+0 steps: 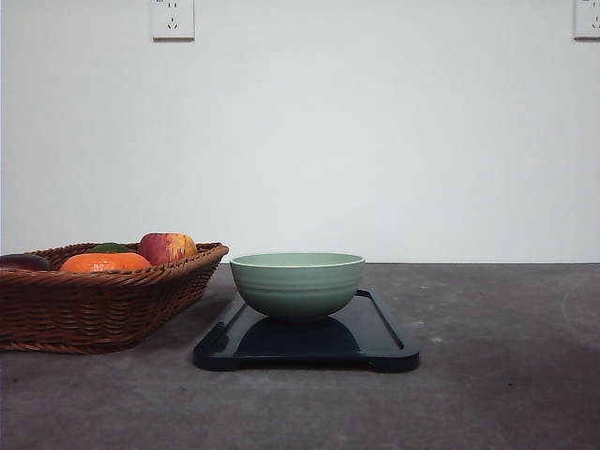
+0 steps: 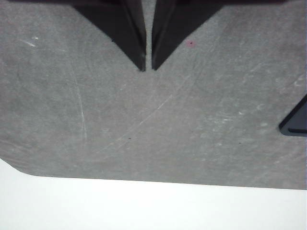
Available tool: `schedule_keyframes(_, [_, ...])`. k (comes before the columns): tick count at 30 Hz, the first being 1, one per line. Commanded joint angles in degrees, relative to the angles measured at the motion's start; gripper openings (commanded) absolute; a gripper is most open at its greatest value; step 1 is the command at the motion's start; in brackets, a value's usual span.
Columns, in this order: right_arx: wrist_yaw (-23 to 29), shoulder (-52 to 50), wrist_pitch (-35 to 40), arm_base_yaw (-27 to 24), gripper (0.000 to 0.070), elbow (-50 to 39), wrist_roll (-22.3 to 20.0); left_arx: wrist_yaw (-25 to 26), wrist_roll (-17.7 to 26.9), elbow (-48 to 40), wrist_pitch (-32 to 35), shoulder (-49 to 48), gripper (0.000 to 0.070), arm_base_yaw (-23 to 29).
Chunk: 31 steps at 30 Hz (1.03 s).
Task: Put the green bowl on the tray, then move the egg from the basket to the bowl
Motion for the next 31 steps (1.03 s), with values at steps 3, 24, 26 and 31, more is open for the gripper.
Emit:
schedule_keyframes(3, [0.0,0.0,0.4,0.1,0.0013,-0.3,0.9,0.0,0.4,-1.1,-0.4,-0.1,0.0008,0.0])
schedule_keyframes(24, [0.0,0.0,0.4,0.1,0.0013,-0.3,0.9,0.0,0.4,-1.1,-0.4,-0.1,0.0008,0.0])
schedule_keyframes(26, [0.0,0.0,0.4,0.1,0.0013,-0.3,0.9,0.0,0.4,-1.1,-0.4,-0.1,0.0008,0.0])
schedule_keyframes(31, [0.0,0.0,0.4,0.1,0.0013,-0.3,0.9,0.0,0.4,-1.1,-0.4,-0.1,0.0008,0.0])
